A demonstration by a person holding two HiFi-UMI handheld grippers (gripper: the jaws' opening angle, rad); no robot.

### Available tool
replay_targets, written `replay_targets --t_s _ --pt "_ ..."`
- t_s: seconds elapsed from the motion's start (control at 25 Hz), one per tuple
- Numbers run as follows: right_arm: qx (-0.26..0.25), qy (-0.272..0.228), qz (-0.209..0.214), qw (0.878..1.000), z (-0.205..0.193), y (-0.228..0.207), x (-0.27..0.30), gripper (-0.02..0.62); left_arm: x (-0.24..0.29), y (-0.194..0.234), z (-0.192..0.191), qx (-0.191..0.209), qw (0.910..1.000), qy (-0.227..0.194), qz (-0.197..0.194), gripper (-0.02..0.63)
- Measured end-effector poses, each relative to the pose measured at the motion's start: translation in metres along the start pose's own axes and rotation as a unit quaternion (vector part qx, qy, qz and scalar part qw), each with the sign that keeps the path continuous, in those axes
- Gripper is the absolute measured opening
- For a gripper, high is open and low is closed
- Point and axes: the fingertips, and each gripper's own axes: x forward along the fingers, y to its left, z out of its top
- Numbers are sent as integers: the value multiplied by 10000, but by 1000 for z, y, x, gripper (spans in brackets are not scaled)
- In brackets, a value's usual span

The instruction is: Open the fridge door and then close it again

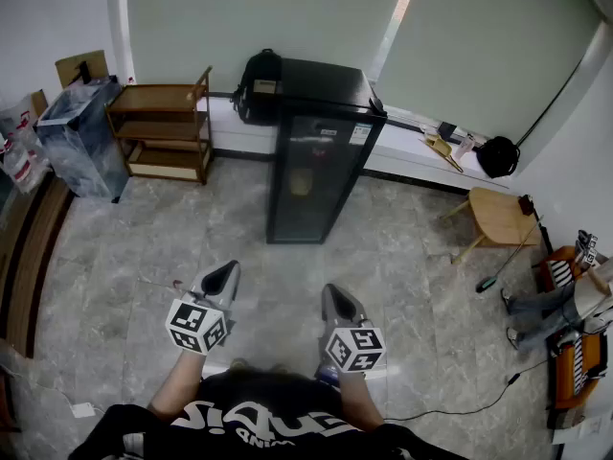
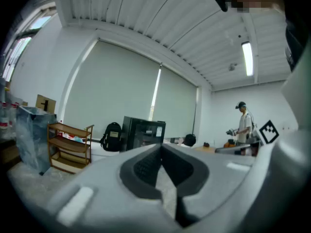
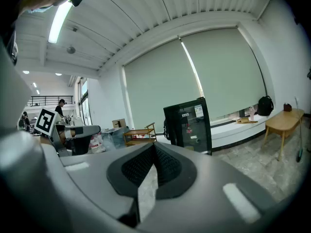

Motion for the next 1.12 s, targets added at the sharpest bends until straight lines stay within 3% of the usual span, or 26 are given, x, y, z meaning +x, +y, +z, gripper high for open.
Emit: replay_targets --t_s 0.44,0.84,1.12 --pt "48 -114 -130 9998 2 14 1 -3 -4 17 5 -48 10000 -32 35 2" --pt "154 -326 -593 9976 -9 29 4 -3 -19 47 -7 -58 9997 18 -226 2" --pt "131 -306 -608 9976 -12 36 31 -3 -8 71 -7 -71 9995 -11 -319 2"
